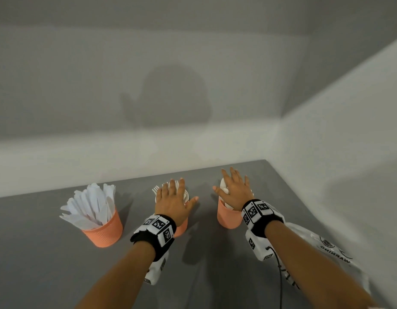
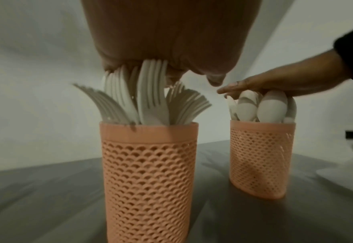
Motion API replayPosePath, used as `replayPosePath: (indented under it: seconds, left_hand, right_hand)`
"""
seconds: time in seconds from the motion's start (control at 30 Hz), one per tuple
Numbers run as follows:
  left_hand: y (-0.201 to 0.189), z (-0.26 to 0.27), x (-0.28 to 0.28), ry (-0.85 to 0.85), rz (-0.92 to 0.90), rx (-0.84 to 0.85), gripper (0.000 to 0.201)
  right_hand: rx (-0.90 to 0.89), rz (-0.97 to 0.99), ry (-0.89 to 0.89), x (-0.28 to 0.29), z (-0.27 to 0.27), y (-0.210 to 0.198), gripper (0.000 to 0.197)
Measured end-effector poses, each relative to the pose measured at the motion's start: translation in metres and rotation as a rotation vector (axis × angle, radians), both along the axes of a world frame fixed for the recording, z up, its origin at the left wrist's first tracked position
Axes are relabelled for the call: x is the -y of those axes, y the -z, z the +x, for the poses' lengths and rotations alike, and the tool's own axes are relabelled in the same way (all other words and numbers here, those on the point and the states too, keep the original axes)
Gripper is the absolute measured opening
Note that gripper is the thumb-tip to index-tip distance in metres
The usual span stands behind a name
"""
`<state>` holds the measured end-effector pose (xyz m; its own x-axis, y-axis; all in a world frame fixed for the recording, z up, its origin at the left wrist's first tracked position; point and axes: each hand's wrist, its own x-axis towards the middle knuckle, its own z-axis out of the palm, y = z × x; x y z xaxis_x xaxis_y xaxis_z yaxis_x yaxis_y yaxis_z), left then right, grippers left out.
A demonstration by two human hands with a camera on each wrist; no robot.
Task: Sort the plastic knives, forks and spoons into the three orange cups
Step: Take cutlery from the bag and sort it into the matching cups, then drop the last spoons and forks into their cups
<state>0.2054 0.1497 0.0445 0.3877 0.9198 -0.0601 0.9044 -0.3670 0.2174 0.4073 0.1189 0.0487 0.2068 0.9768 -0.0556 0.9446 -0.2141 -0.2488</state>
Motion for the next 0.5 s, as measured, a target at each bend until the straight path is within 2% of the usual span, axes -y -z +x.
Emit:
replayPosePath:
  seconds: [0.1, 0.2, 0.27, 0.33, 0.4, 0.43, 0.5]
  left_hand:
    - [-0.008, -0.006, -0.001, 0.025, -0.011, 0.120, 0.077]
    - [-0.019, -0.015, 0.007, 0.057, 0.009, 0.129, 0.077]
    - [-0.029, -0.023, 0.012, 0.050, 0.008, 0.210, 0.074]
    - [-0.041, -0.031, 0.019, 0.055, 0.031, 0.411, 0.071]
    - [-0.055, -0.040, 0.030, 0.067, 0.051, 0.671, 0.064]
    - [-0.062, -0.045, 0.036, 0.065, 0.066, 0.786, 0.057]
    - [-0.078, -0.056, 0.051, 0.061, 0.041, 0.975, 0.031]
  right_hand:
    - [-0.046, 0.034, 0.011, 0.005, -0.004, -0.012, 0.074]
    - [-0.095, 0.059, 0.016, 0.017, -0.015, -0.028, 0.073]
    - [-0.160, 0.085, 0.021, 0.025, -0.025, -0.040, 0.072]
    - [-0.268, 0.141, 0.010, 0.033, -0.037, -0.054, 0.070]
    - [-0.468, 0.203, 0.009, 0.047, -0.047, -0.068, 0.067]
    - [-0.560, 0.228, 0.003, 0.057, -0.053, -0.075, 0.064]
    - [-0.622, 0.271, -0.024, 0.078, -0.061, -0.087, 0.050]
